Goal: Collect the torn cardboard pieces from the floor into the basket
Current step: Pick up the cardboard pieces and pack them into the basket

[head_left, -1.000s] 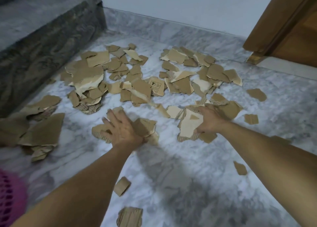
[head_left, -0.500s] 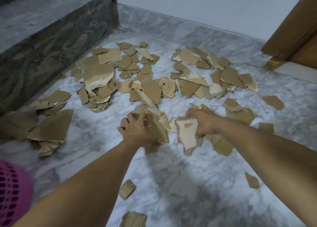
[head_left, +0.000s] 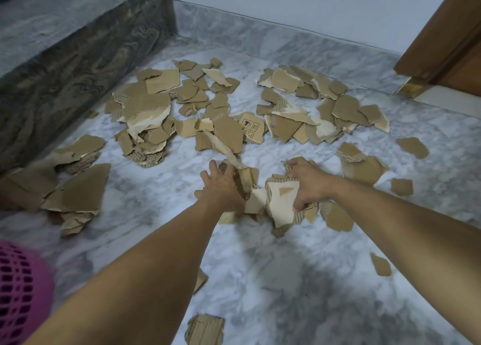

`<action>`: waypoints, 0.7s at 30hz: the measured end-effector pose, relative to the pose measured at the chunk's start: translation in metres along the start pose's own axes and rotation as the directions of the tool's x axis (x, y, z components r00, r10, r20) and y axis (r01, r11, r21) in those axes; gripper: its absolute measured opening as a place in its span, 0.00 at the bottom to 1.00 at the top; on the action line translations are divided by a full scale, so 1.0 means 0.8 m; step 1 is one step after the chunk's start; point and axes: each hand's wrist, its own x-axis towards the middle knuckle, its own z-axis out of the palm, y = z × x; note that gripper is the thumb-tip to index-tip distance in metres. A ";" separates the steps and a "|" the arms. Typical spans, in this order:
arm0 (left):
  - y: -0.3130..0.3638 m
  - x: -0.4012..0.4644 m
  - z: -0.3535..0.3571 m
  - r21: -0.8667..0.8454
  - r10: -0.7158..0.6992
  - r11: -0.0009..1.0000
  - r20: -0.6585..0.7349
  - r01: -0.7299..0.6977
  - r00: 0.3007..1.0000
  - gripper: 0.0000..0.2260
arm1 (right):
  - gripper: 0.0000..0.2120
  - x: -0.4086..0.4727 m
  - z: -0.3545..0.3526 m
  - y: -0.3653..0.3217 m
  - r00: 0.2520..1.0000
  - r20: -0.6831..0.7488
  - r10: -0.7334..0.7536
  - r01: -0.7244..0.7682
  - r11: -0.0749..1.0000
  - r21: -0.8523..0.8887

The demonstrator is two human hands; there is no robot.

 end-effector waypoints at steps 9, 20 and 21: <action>-0.005 -0.006 0.008 0.148 0.103 0.984 -0.019 -0.099 0.995 0.46 | 0.44 -0.025 -0.003 0.009 0.997 0.037 0.072 -0.076 0.989 0.125; 0.018 -0.003 0.006 0.258 0.196 0.945 0.047 -0.202 0.979 0.28 | 0.24 -0.056 -0.012 0.051 0.986 0.078 0.146 -0.166 0.876 0.453; 0.018 -0.004 0.010 0.220 0.223 0.950 0.013 -0.220 0.975 0.21 | 0.22 -0.058 -0.015 0.056 0.984 0.070 0.163 -0.176 0.847 0.502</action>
